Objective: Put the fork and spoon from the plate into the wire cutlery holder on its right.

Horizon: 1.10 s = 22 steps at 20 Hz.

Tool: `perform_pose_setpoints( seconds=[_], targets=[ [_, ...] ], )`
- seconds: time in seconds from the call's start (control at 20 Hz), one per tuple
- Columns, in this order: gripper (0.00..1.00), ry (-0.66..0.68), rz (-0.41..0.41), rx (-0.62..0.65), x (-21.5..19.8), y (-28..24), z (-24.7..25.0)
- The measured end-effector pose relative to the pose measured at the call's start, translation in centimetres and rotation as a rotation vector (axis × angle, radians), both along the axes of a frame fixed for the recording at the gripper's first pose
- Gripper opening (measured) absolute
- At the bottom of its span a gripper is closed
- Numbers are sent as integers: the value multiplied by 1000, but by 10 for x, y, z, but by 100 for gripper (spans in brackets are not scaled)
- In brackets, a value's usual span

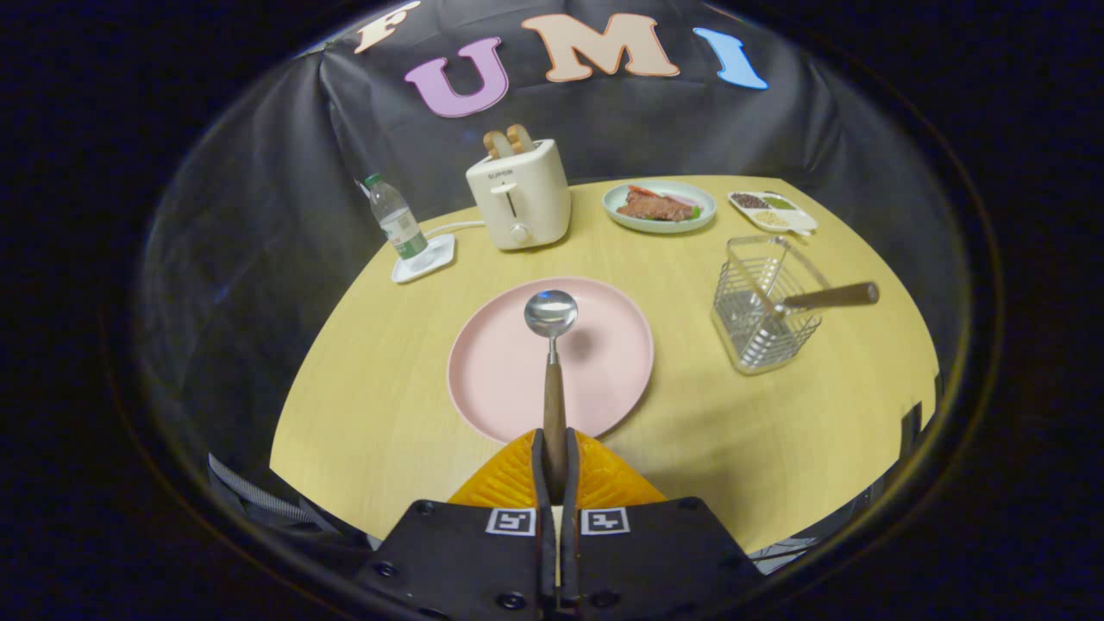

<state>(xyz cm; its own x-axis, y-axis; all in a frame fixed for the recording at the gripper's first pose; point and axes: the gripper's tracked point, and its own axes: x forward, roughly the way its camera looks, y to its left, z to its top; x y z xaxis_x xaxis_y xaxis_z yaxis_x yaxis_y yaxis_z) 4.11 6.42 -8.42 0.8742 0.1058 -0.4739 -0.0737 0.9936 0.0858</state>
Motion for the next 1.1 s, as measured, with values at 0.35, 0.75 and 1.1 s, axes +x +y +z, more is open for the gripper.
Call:
perform_pose_setpoints(
  seconds=[0.35,0.75,1.1],
  targets=[
    [5,-72,-96,43,22,-72,87],
    [5,39,-159,-59,14,-156,104],
    [5,251,-132,-114,-3,-183,91]
  ],
)
